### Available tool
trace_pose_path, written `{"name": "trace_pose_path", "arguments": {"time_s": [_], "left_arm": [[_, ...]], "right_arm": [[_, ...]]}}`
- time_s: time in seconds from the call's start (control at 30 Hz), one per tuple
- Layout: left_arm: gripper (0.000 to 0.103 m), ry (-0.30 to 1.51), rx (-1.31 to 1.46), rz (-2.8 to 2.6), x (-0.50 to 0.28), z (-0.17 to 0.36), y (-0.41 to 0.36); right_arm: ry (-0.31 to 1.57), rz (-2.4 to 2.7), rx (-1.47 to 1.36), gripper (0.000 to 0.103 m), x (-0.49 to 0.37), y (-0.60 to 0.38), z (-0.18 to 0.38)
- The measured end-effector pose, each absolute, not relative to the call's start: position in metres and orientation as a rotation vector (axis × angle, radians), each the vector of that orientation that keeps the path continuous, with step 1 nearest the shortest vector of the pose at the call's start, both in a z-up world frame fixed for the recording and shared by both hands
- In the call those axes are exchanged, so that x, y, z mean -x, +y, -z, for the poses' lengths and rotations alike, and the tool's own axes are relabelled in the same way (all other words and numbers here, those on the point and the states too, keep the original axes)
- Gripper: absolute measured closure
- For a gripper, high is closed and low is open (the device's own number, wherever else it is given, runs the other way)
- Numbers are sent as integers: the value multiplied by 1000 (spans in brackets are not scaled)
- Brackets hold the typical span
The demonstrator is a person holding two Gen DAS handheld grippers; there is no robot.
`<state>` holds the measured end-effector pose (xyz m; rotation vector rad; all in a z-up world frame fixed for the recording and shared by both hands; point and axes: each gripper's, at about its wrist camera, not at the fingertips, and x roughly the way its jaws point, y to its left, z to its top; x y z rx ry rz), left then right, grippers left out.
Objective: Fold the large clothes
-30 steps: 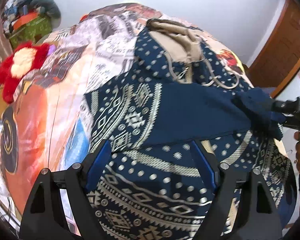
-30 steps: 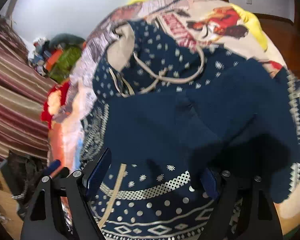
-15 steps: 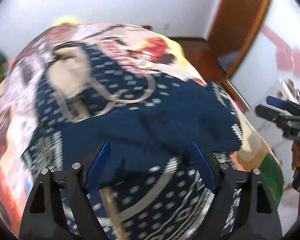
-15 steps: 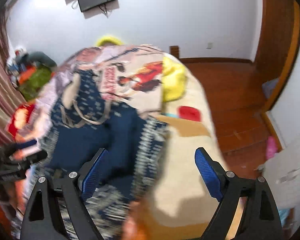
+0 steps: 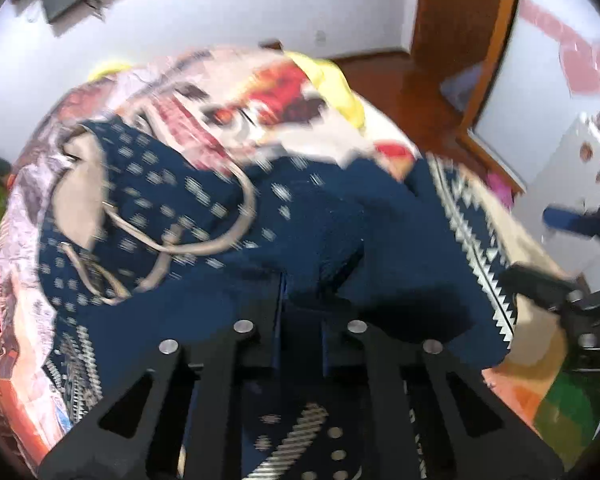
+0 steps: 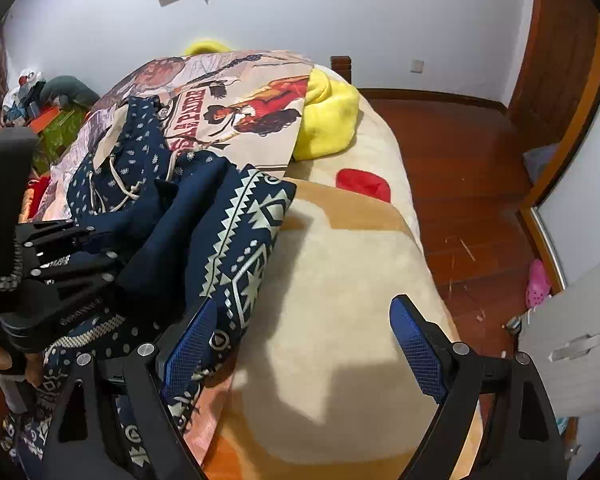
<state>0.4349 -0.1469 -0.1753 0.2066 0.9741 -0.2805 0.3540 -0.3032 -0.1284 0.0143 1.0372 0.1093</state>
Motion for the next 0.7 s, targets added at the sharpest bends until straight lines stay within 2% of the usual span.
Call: {"name": "trace_pose_path", "arguments": {"time_s": [0.17,0.33,0.5,0.7], "left_arm": [[90,822,-123,241,-429,116,-92],[90,756,-65,155,-421,85,-28],[90,789,-48,60,-411,100,32],[90,910,62,2,-400,160,100]], "right_arm": [[1033,-117,0,16,-363,-293,128],[1024,-150,30,16,-372,-269,125],[1033,-181,80,16,-382,-239,128],[1072,-212,188,16,-391,-196,146]]}}
